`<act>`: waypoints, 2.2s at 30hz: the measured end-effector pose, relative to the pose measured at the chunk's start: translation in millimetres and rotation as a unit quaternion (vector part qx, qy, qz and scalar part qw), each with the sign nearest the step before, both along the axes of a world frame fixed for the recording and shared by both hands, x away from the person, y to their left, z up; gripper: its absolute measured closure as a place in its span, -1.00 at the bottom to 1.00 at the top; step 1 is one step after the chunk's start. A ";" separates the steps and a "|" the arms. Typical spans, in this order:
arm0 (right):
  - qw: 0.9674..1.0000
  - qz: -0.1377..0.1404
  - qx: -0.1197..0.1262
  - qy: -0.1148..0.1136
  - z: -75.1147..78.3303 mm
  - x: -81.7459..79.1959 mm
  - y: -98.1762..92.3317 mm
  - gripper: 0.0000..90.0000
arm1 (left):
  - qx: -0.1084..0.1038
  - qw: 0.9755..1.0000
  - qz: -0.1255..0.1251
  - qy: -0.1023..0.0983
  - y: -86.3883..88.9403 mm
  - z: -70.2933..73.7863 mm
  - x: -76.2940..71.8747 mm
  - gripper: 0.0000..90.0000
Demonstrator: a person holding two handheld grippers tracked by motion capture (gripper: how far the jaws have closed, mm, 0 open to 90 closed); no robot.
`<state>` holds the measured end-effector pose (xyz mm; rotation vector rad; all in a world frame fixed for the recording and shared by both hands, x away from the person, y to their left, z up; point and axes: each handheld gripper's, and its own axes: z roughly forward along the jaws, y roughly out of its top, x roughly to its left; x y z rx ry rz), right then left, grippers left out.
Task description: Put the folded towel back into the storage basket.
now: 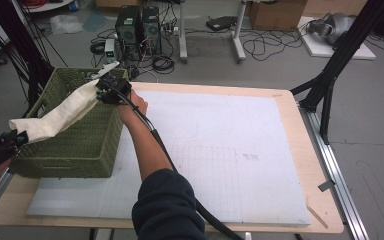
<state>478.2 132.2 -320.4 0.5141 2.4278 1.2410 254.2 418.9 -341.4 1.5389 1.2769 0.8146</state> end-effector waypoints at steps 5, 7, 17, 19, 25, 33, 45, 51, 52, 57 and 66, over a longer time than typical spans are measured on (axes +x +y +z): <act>1.000 0.004 -0.014 0.003 1.5 -0.4 -9.2 0.23 | -0.012 1.000 0.000 -0.020 1.5 12.5 -10.9 -0.16; 1.000 0.005 -0.010 -0.002 8.4 -1.7 -20.5 0.20 | -0.014 0.999 -0.009 -0.029 -1.7 17.2 -13.2 -0.15; 0.999 0.019 0.038 -0.004 32.5 -21.1 -96.6 0.09 | -0.056 0.992 -0.106 -0.044 -49.5 18.1 -4.9 -0.15; 0.999 0.013 0.042 0.004 31.2 -24.7 -116.9 0.02 | -0.065 0.989 -0.123 -0.047 -60.1 17.7 -2.3 -0.24; 0.998 -0.009 0.054 0.010 30.4 -37.6 -174.9 -0.15 | -0.084 0.980 -0.175 -0.046 -94.7 18.4 6.8 -0.56; 0.997 -0.065 0.046 0.006 24.2 -66.1 -249.4 -0.45 | -0.075 0.968 -0.233 -0.061 -149.2 15.9 18.3 -0.56; 0.989 -0.139 0.053 0.018 -25.4 -126.0 -345.4 -0.73 | -0.057 0.949 -0.305 -0.052 -224.4 -3.6 32.2 -0.53; 0.983 -0.174 0.056 0.013 -46.3 -155.1 -377.7 -0.74 | -0.062 0.940 -0.330 -0.059 -253.5 -20.0 35.4 -0.52; 0.981 -0.184 0.058 0.005 -51.9 -164.0 -384.7 -0.74 | -0.063 0.940 -0.332 -0.054 -256.5 -22.3 35.5 -0.52; 0.976 -0.214 0.029 -0.014 -70.7 -190.1 -401.2 -0.74 | -0.054 0.943 -0.326 -0.037 -270.6 -41.1 33.8 -0.50; 0.969 -0.239 0.056 0.001 -96.4 -214.4 -425.5 -0.74 | -0.037 0.948 -0.315 -0.022 -277.7 -61.2 29.4 -0.48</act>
